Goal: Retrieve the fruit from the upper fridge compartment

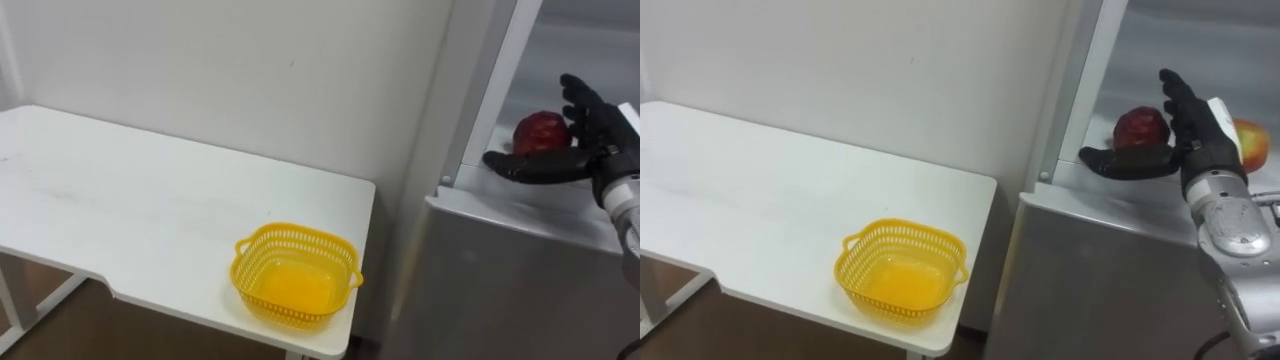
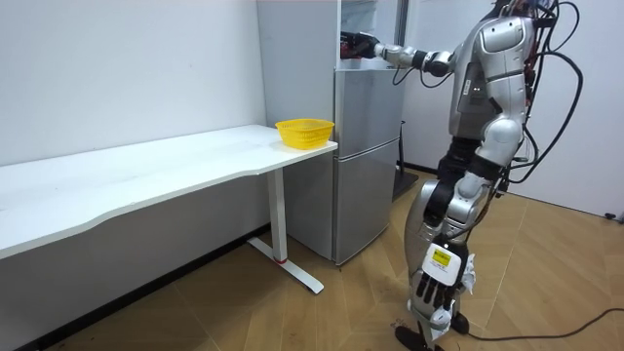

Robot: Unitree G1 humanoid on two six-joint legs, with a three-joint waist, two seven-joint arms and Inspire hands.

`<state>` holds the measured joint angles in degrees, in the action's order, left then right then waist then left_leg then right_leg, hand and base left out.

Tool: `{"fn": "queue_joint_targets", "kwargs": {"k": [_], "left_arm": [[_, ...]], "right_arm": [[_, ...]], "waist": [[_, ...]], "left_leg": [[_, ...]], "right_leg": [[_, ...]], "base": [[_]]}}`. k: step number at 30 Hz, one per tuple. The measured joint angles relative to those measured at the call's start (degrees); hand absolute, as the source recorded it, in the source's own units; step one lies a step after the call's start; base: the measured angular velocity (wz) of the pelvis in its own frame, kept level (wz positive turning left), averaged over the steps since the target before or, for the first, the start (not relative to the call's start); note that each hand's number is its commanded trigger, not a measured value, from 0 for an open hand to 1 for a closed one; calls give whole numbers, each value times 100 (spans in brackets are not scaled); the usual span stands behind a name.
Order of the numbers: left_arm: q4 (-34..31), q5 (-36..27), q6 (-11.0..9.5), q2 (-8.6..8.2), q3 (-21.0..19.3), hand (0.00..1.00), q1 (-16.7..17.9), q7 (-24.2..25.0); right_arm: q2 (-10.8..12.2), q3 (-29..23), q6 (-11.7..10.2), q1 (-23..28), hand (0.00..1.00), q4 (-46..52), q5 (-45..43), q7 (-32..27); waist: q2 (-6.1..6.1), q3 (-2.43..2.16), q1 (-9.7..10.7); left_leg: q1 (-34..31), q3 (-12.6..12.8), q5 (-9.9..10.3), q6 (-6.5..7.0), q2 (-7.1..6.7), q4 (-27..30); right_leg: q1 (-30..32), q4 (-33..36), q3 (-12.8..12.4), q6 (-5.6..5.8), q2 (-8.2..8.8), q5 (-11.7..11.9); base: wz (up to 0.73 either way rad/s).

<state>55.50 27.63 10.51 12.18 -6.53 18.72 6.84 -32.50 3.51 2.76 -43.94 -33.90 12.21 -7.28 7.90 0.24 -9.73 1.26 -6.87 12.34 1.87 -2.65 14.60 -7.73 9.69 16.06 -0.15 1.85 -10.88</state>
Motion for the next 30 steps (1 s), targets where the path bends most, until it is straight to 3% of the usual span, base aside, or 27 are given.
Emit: {"fn": "queue_joint_targets", "kwargs": {"k": [1,2,4,5,9,17,23,28,30], "left_arm": [[0,5,6,0,0,0,0,-5],[6,5,7,1,2,0,-2,-6],[24,3,27,1,16,0,0,3],[25,2,34,1,26,0,-1,8],[96,2,56,1,100,0,-12,84],[196,-7,105,18,112,0,-22,164],[196,-7,81,31,113,0,-107,150],[215,-4,75,51,119,0,-154,143],[231,-6,66,57,121,0,-191,135]], "right_arm": [[0,16,18,-1,35,-30,20,8],[0,17,23,-2,55,-66,64,24],[-5,12,12,-4,94,-316,205,107],[-10,13,-11,-13,100,-363,226,121],[-50,15,-18,-123,100,-727,330,279],[-202,163,-16,-213,100,-938,324,520],[-380,148,-14,-336,100,-1097,319,608],[-396,154,-60,-341,100,-1094,320,657],[-394,164,-63,-396,100,-1123,313,622]], "waist": [[-14,2,-1],[-20,5,-6],[-22,6,-13],[-22,6,-13],[-16,2,-51],[90,-49,-77],[143,-9,-161],[182,19,-178],[176,59,-192]], "left_leg": [[15,-7,0,0,0,6],[28,-15,0,0,-2,7],[58,-63,0,0,-7,13],[58,-77,-1,-1,-8,15],[127,-118,-8,-15,-4,2],[87,-121,-18,-33,-1,-6],[121,-121,-19,-32,0,-24],[175,-125,-23,-28,4,-99],[222,-126,-24,-27,5,-123]], "right_leg": [[-18,-1,7,0,0,0],[-31,-1,16,0,0,0],[-84,2,83,0,2,0],[-92,2,99,0,2,0],[-134,2,125,0,-2,0],[-135,-1,141,-1,-10,0],[-139,-5,127,-1,-10,0],[-149,-25,119,-1,-6,-1],[-155,-32,114,0,-5,-1]], "base": [[0],[6],[10],[13],[4],[0],[0],[0],[0]]}}
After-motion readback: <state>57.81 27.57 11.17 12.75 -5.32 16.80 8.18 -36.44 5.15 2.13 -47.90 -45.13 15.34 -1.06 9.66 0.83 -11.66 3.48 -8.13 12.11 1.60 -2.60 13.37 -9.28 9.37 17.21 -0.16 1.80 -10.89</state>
